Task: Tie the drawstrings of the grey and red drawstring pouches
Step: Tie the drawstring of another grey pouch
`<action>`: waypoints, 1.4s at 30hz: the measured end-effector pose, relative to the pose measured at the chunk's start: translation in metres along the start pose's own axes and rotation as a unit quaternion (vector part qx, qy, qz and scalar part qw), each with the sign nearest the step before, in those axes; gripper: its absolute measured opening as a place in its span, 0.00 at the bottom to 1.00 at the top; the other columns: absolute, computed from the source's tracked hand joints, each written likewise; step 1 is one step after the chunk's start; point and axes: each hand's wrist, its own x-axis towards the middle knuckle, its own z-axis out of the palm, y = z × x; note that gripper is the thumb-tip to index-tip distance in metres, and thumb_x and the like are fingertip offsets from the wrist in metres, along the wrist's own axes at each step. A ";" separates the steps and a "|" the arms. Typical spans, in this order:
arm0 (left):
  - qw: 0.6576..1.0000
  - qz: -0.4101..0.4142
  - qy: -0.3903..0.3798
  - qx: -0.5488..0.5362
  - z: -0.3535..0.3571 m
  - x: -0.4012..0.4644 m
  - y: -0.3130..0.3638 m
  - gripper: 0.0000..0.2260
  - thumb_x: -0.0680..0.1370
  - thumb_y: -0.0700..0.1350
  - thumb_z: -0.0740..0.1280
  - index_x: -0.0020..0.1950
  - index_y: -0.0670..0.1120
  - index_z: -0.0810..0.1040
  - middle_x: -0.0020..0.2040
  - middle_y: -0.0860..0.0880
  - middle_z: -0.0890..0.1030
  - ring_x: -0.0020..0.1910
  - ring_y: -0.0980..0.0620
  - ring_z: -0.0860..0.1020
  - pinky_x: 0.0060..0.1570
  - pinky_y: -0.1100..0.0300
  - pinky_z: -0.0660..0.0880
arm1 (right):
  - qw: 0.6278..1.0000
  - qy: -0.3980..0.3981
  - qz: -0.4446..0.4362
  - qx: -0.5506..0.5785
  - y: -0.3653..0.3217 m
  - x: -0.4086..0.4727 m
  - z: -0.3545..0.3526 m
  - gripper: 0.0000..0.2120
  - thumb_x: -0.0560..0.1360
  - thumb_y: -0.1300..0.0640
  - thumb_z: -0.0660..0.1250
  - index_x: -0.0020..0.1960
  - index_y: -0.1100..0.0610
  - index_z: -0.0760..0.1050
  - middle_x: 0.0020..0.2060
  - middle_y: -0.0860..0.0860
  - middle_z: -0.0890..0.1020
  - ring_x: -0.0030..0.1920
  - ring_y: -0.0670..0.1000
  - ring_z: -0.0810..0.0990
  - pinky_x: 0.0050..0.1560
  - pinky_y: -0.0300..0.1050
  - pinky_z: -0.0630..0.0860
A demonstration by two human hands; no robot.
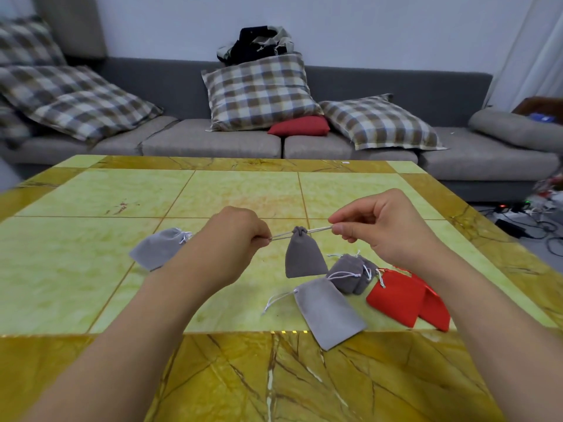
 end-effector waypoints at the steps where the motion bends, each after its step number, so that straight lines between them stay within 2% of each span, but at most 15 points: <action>1: 1.000 0.001 -0.006 0.017 0.003 -0.001 0.000 0.10 0.82 0.46 0.62 0.53 0.48 0.83 0.47 0.49 0.81 0.48 0.47 0.78 0.49 0.51 0.74 | 1.000 -0.005 -0.003 -0.009 0.001 0.000 0.002 0.06 0.71 0.67 0.75 0.47 0.58 0.86 0.32 0.54 0.85 0.30 0.46 0.79 0.36 0.37 0.77; 4: 0.999 -0.029 -0.016 0.002 0.010 -0.008 0.002 0.12 0.83 0.46 0.56 0.53 0.48 0.80 0.49 0.49 0.76 0.48 0.48 0.75 0.48 0.54 0.71 | 0.997 -0.049 0.004 -0.064 0.002 -0.003 0.010 0.06 0.77 0.63 0.70 0.48 0.57 0.85 0.33 0.48 0.84 0.31 0.41 0.77 0.37 0.35 0.76; 6: 0.996 -0.062 -0.009 -0.055 0.009 -0.009 0.004 0.13 0.84 0.46 0.55 0.45 0.50 0.77 0.42 0.50 0.76 0.43 0.48 0.74 0.43 0.56 0.68 | 0.992 -0.066 0.016 -0.109 0.002 -0.003 0.013 0.08 0.79 0.60 0.67 0.45 0.58 0.84 0.30 0.42 0.80 0.30 0.40 0.74 0.35 0.35 0.73; 9: 0.951 -0.155 0.016 -0.267 0.007 -0.006 0.008 0.19 0.84 0.49 0.55 0.34 0.48 0.70 0.31 0.51 0.71 0.32 0.49 0.71 0.38 0.55 0.70 | 0.993 -0.063 0.071 -0.074 0.001 -0.003 0.016 0.15 0.81 0.57 0.63 0.41 0.65 0.79 0.26 0.40 0.78 0.29 0.40 0.72 0.32 0.33 0.68; 13: 0.744 -0.258 0.044 -0.615 0.005 -0.001 0.024 0.21 0.83 0.53 0.59 0.30 0.48 0.68 0.39 0.48 0.77 0.35 0.51 0.70 0.38 0.56 0.70 | 0.961 -0.039 0.170 0.214 -0.006 -0.006 0.022 0.17 0.82 0.51 0.60 0.38 0.59 0.71 0.38 0.54 0.78 0.35 0.51 0.73 0.33 0.42 0.69; 15: 0.595 -0.250 0.032 -0.763 0.003 0.000 0.031 0.19 0.81 0.53 0.61 0.32 0.49 0.68 0.49 0.51 0.83 0.36 0.54 0.71 0.38 0.60 0.68 | 0.912 -0.033 0.200 0.357 -0.012 -0.005 0.026 0.17 0.80 0.49 0.63 0.36 0.56 0.68 0.41 0.53 0.81 0.35 0.50 0.75 0.34 0.41 0.69; 17: 0.445 -0.203 -0.011 -0.872 0.001 -0.003 0.038 0.13 0.81 0.53 0.59 0.39 0.49 0.69 0.48 0.53 0.85 0.34 0.57 0.71 0.33 0.65 0.64 | 0.837 -0.037 0.214 0.503 -0.021 -0.006 0.032 0.17 0.77 0.49 0.65 0.34 0.55 0.66 0.37 0.52 0.81 0.33 0.48 0.75 0.35 0.39 0.71; 19: 0.370 -0.159 -0.043 -0.914 0.000 -0.007 0.044 0.09 0.81 0.52 0.57 0.43 0.50 0.67 0.40 0.55 0.83 0.29 0.61 0.70 0.27 0.68 0.59 | 0.741 -0.040 0.216 0.635 -0.031 -0.007 0.037 0.17 0.76 0.51 0.64 0.31 0.55 0.66 0.33 0.51 0.79 0.29 0.45 0.74 0.37 0.35 0.73; 21: 0.337 -0.148 -0.046 -0.928 -0.001 -0.007 0.049 0.12 0.81 0.51 0.58 0.38 0.49 0.67 0.36 0.56 0.77 0.24 0.60 0.66 0.24 0.69 0.56 | 0.697 -0.046 0.198 0.687 -0.038 -0.009 0.042 0.17 0.75 0.51 0.64 0.30 0.55 0.67 0.32 0.49 0.78 0.26 0.43 0.72 0.36 0.31 0.73; 24: 0.373 -0.182 -0.012 -0.910 -0.004 -0.004 0.047 0.15 0.82 0.50 0.58 0.36 0.48 0.66 0.32 0.55 0.69 0.23 0.58 0.60 0.23 0.68 0.55 | 0.735 -0.042 0.192 0.650 -0.045 -0.008 0.041 0.17 0.79 0.52 0.62 0.33 0.54 0.64 0.27 0.47 0.68 0.23 0.43 0.63 0.25 0.32 0.61; 28: 0.441 -0.214 0.030 -0.871 -0.004 0.001 0.049 0.16 0.83 0.49 0.58 0.35 0.47 0.66 0.30 0.53 0.69 0.23 0.58 0.56 0.22 0.69 0.55 | 0.819 0.000 0.188 0.541 -0.047 -0.004 0.033 0.18 0.82 0.53 0.60 0.35 0.53 0.62 0.27 0.47 0.63 0.24 0.44 0.58 0.23 0.33 0.59; 31: 0.532 -0.209 0.062 -0.818 -0.002 0.001 0.048 0.16 0.83 0.51 0.58 0.36 0.49 0.68 0.31 0.53 0.72 0.25 0.57 0.61 0.24 0.68 0.60 | 0.874 -0.037 0.156 0.458 -0.050 -0.011 0.037 0.18 0.81 0.51 0.61 0.35 0.55 0.63 0.27 0.49 0.65 0.26 0.46 0.59 0.25 0.36 0.63; 37: 0.678 -0.150 0.074 -0.715 -0.001 -0.008 0.051 0.11 0.71 0.52 0.68 0.48 0.49 0.84 0.41 0.54 0.82 0.40 0.57 0.74 0.44 0.61 0.68 | 0.867 -0.089 0.139 0.469 -0.048 -0.018 0.044 0.12 0.77 0.52 0.66 0.40 0.59 0.74 0.32 0.52 0.72 0.29 0.47 0.66 0.28 0.38 0.67; 40: 0.751 -0.132 0.078 -0.642 0.000 -0.011 0.047 0.09 0.76 0.42 0.68 0.54 0.49 0.83 0.45 0.54 0.85 0.44 0.59 0.79 0.47 0.61 0.70 | 0.881 -0.086 0.121 0.450 -0.044 -0.019 0.042 0.06 0.73 0.57 0.68 0.43 0.60 0.82 0.38 0.54 0.80 0.31 0.46 0.70 0.29 0.35 0.67; 42: 0.765 -0.137 0.101 -0.622 -0.002 -0.011 0.043 0.09 0.78 0.38 0.66 0.54 0.49 0.83 0.46 0.52 0.86 0.48 0.59 0.81 0.51 0.62 0.73 | 0.896 -0.060 0.112 0.425 -0.042 -0.019 0.040 0.08 0.70 0.60 0.70 0.48 0.58 0.84 0.44 0.55 0.85 0.33 0.45 0.72 0.30 0.35 0.67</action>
